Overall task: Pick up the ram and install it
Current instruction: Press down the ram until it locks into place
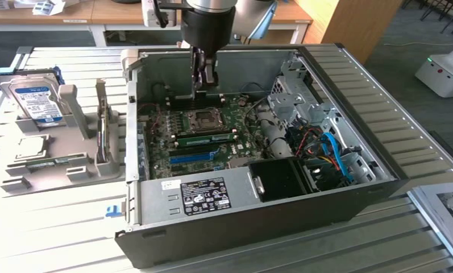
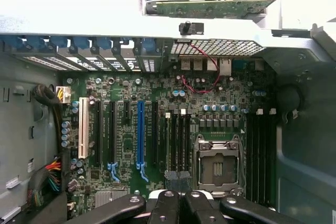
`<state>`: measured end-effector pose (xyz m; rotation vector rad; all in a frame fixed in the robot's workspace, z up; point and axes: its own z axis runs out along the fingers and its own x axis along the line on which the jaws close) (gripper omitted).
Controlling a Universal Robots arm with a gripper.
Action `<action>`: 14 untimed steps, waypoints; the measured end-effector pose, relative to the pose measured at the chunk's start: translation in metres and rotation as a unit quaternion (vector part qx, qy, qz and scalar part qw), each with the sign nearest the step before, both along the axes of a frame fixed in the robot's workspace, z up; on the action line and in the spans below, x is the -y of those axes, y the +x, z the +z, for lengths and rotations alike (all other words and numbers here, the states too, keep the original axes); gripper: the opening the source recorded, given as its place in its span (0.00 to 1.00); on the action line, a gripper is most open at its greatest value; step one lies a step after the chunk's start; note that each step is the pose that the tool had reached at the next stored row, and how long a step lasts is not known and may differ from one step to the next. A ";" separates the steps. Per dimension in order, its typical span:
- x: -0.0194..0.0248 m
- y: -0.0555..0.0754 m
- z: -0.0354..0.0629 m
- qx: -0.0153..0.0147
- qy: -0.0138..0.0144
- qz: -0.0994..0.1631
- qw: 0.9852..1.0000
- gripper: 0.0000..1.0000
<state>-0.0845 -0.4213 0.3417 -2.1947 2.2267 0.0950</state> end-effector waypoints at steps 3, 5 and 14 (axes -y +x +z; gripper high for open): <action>0.0000 0.000 0.0003 0.000 0.000 0.000 1.000 0.10; 0.0000 0.000 0.0003 0.000 0.000 0.000 1.000 0.10; 0.0000 0.005 0.0003 0.000 0.000 0.000 1.000 0.10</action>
